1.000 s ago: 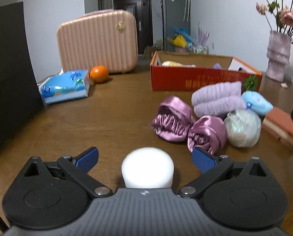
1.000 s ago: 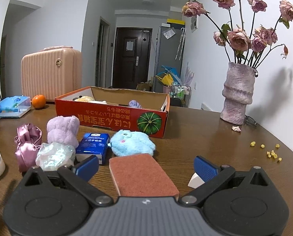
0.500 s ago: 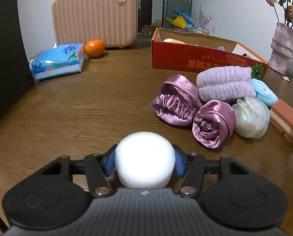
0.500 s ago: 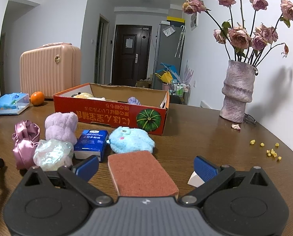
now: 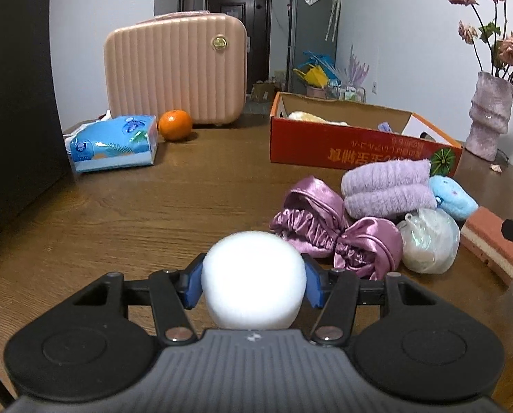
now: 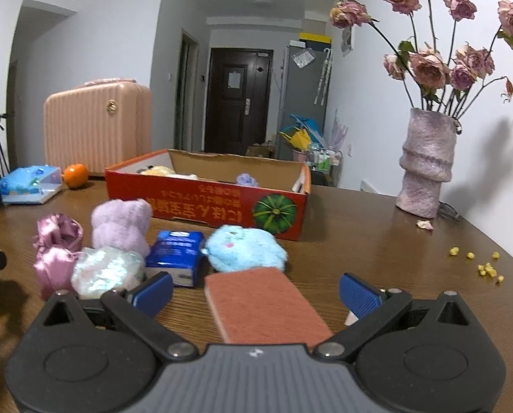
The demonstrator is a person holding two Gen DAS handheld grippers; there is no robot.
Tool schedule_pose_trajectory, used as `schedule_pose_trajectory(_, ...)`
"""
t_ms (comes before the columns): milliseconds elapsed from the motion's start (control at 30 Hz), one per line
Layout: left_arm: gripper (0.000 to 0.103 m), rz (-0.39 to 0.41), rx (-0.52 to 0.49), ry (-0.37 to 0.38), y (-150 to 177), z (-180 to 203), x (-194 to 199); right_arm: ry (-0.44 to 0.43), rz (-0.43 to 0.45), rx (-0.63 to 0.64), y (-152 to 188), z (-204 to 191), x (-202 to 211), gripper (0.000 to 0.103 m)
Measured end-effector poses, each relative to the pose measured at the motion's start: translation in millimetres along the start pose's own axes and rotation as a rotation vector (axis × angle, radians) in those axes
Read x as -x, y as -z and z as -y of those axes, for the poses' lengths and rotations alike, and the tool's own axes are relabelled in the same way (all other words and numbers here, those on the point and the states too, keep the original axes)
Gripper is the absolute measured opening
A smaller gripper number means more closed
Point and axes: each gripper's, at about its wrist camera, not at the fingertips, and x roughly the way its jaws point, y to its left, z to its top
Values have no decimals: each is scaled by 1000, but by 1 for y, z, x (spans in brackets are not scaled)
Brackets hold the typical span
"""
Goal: Organize soft objects
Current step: 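Grasp the white round sponge with the left gripper while the right grasps the clear bag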
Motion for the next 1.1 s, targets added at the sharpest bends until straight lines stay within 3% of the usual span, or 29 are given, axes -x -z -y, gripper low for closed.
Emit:
schedule_pose_trajectory(300, 57, 42, 16, -4, -2, -4, 7, -117, 52, 20, -2, -46, 2, 103)
schedule_pose_trajectory(700, 57, 54, 37, -7, -2, -9, 10, -97, -9, -54, -9, -79, -24, 101)
schedule_pose_trajectory(833, 57, 58, 40, -8, -2, -9, 11, -107, -67, -103, -10, -82, -36, 91)
schedule_pose_trajectory(967, 57, 61, 45, -3, -2, -10, 11, -108, -103, -88, -8, -88, -43, 88)
schedule_pose_trajectory(1067, 57, 61, 46, -3, -2, -10, 12, -125, -137, -102, -6, -87, -48, 73)
schedule_pose_trajectory(1100, 57, 61, 46, -3, -2, -10, 12, -136, -153, -106, -6, -87, -50, 62)
